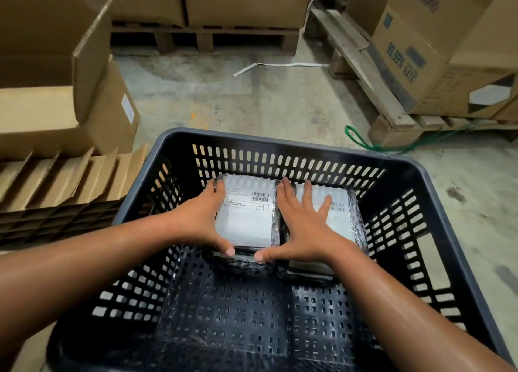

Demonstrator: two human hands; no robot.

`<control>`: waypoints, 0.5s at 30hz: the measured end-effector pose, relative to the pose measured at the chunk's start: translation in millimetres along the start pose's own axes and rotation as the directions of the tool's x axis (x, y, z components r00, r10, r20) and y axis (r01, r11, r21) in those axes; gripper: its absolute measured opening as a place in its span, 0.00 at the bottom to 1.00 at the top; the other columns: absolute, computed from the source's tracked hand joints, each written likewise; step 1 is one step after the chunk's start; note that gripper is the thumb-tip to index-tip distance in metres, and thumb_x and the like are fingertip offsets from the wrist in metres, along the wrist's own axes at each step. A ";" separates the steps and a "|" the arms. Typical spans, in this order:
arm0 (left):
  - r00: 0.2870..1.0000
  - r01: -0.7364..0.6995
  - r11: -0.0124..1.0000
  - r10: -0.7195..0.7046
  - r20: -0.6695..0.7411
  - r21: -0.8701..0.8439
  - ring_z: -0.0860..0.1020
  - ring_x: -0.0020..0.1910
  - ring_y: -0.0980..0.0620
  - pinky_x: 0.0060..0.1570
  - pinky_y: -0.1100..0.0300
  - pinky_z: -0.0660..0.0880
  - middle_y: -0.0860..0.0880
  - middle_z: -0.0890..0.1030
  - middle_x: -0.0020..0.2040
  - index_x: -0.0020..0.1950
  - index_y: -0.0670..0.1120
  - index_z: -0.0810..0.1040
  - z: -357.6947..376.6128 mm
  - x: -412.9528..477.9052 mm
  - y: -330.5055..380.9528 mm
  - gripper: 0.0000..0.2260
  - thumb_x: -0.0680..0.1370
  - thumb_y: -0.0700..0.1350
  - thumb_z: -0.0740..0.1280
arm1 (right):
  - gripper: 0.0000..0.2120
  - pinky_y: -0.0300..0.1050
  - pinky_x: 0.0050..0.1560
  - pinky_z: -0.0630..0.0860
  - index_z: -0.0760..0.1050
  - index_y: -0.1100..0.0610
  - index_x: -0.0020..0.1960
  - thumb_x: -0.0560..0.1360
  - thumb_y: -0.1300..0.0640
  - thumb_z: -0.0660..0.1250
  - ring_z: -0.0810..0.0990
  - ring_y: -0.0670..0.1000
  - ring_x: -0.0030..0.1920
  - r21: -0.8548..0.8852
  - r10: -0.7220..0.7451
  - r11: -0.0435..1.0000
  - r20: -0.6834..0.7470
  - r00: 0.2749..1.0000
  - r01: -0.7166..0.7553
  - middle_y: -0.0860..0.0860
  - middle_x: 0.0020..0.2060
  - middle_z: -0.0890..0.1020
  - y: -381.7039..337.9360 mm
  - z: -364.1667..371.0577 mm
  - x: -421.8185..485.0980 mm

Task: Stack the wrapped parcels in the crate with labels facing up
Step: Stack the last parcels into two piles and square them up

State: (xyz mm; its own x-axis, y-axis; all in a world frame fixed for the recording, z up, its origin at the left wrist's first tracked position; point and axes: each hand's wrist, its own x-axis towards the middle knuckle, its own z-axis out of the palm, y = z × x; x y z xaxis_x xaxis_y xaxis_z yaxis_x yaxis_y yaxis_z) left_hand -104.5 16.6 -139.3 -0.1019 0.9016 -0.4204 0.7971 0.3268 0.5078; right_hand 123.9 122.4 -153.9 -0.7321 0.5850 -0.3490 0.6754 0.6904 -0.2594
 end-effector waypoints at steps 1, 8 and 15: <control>1.000 0.003 1.000 -0.003 0.003 -0.017 0.51 0.80 0.46 0.71 0.64 0.50 0.47 0.33 0.81 0.80 0.46 0.31 0.5 -0.1 -1.4 0.73 0.55 0.62 0.83 | 0.75 0.83 0.67 0.30 0.28 0.53 0.81 0.53 0.12 0.59 0.21 0.64 0.75 -0.010 0.001 1.000 -0.026 1.000 -0.001 0.49 0.79 0.27 -0.8 3.4 -0.3; 1.000 -0.001 0.987 -0.001 -0.010 -0.163 0.46 0.80 0.50 0.72 0.62 0.45 0.52 0.36 0.81 0.81 0.56 0.37 -1.1 0.5 -6.8 0.75 0.48 0.62 0.85 | 0.71 0.79 0.67 0.25 0.33 0.50 0.83 0.55 0.10 0.53 0.24 0.62 0.77 0.069 0.014 0.998 -0.135 0.991 -0.005 0.47 0.81 0.33 0.5 11.0 2.4; 1.000 0.016 0.988 -0.013 0.021 -0.155 0.44 0.80 0.49 0.77 0.55 0.46 0.52 0.34 0.81 0.80 0.57 0.37 -4.2 0.5 -6.1 0.76 0.46 0.64 0.85 | 0.70 0.77 0.67 0.22 0.36 0.49 0.83 0.56 0.12 0.57 0.25 0.61 0.77 0.096 0.024 0.995 -0.176 0.984 -0.007 0.46 0.82 0.36 -0.7 11.6 1.8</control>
State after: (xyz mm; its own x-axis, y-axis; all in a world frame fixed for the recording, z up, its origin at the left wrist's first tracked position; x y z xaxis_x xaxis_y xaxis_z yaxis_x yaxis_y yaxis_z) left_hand -111.9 16.2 -139.4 -0.0998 0.8911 -0.4426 0.6932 0.3814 0.6116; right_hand 123.1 118.0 -164.8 -0.7199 0.6671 -0.1915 0.6860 0.6421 -0.3422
